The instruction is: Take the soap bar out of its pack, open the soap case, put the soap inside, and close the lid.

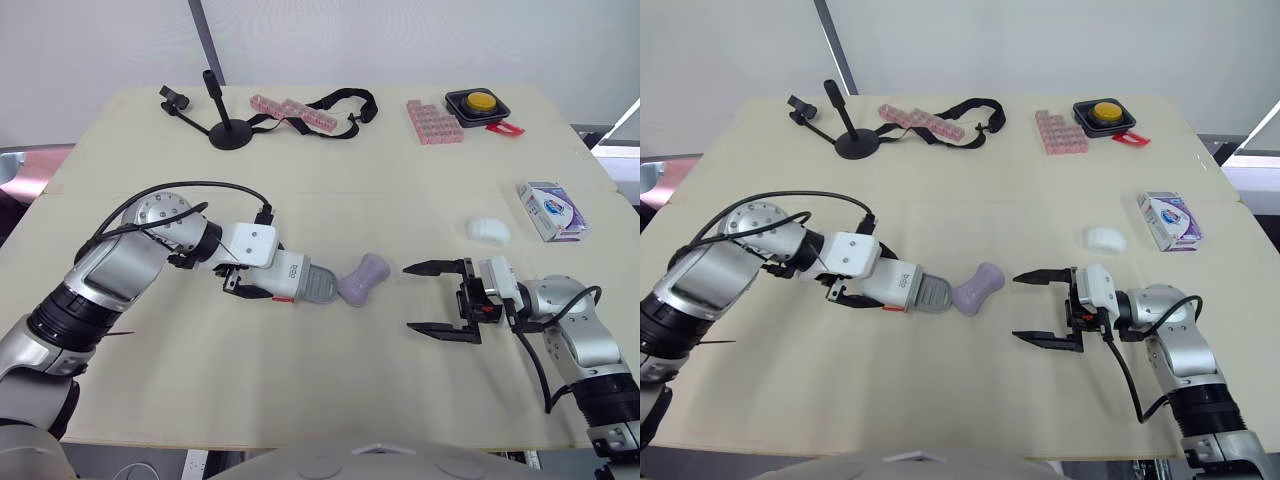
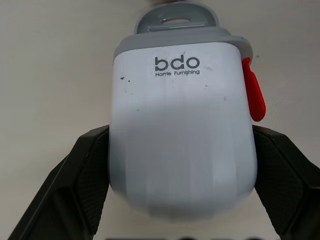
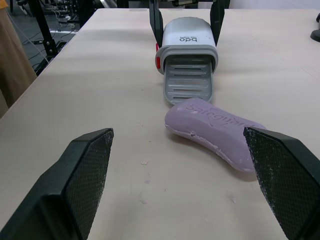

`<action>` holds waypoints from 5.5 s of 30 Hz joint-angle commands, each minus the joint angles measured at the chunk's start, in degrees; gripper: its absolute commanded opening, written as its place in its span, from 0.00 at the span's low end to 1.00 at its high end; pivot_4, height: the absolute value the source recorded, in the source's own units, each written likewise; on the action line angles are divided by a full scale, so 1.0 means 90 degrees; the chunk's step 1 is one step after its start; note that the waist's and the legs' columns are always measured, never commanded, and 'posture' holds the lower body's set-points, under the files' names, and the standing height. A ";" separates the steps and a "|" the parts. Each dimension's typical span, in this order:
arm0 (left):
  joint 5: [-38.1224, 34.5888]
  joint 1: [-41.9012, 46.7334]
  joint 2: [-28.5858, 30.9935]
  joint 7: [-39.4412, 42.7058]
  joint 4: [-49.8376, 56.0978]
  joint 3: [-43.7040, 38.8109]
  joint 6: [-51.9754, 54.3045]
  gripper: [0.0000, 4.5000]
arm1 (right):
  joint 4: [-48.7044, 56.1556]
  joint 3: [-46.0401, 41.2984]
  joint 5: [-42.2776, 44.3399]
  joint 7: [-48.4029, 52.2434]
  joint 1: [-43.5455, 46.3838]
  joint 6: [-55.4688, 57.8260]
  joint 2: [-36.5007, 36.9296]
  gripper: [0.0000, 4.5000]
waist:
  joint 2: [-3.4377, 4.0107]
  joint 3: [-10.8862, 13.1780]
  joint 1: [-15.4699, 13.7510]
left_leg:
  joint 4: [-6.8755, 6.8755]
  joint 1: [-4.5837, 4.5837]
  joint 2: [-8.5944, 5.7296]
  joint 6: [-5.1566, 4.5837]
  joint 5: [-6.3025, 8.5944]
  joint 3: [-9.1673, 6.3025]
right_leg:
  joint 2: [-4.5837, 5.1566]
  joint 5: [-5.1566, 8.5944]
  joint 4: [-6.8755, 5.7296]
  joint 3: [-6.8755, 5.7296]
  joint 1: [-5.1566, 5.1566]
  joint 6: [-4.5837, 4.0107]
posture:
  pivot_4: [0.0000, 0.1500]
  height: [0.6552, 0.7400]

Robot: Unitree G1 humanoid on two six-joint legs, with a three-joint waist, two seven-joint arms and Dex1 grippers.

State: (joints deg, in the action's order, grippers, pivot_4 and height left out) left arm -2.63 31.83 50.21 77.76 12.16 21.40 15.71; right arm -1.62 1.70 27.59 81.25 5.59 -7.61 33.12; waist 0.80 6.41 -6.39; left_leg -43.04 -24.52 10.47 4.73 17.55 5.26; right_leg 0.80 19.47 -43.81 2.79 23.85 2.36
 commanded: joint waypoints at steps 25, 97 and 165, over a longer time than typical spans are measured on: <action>-0.0693 -0.1222 0.0739 0.0040 -0.0628 -0.1477 -0.0985 0.77 | -0.0136 -0.0193 0.0244 0.0160 0.0391 0.0317 0.0136 0.99 | 0.0000 0.0000 0.0015 | 0.0002 0.0002 0.0001 0.0000 0.0000 0.0000 | 0.0001 0.0000 0.0012 -0.0014 0.0001 0.0000 | 1.00 0.64; -0.1900 -0.7836 -0.2145 -0.1854 0.1596 -0.3576 -0.2901 1.00 | -0.0582 0.2423 -0.2082 0.1161 0.3919 0.0132 0.0330 1.00 | -0.0004 0.0002 0.0224 | 0.0030 0.0023 0.0014 -0.0006 -0.0002 -0.0004 | 0.0005 0.0001 0.0056 -0.0026 -0.0028 -0.0001 | 1.00 0.64; -0.2185 -0.7395 -0.1807 -0.3096 0.1947 -0.3225 -0.2476 1.00 | 0.1439 0.3676 -0.1673 -0.0833 0.5561 0.6283 -0.0935 0.39 | -0.0002 0.0003 0.0196 | 0.0056 0.0043 0.0022 0.0027 -0.0022 0.0009 | -0.0016 0.0007 0.0030 -0.0010 -0.0011 -0.0012 | 1.00 0.64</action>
State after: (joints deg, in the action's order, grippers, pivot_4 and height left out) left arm -21.74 -34.31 34.50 50.16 29.94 -6.21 -5.49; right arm 8.95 35.21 12.02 76.17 55.07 45.66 25.33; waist 0.78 6.44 -4.63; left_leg -42.52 -24.12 10.67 4.98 17.35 5.34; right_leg 0.66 19.53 -43.54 2.68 23.74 2.25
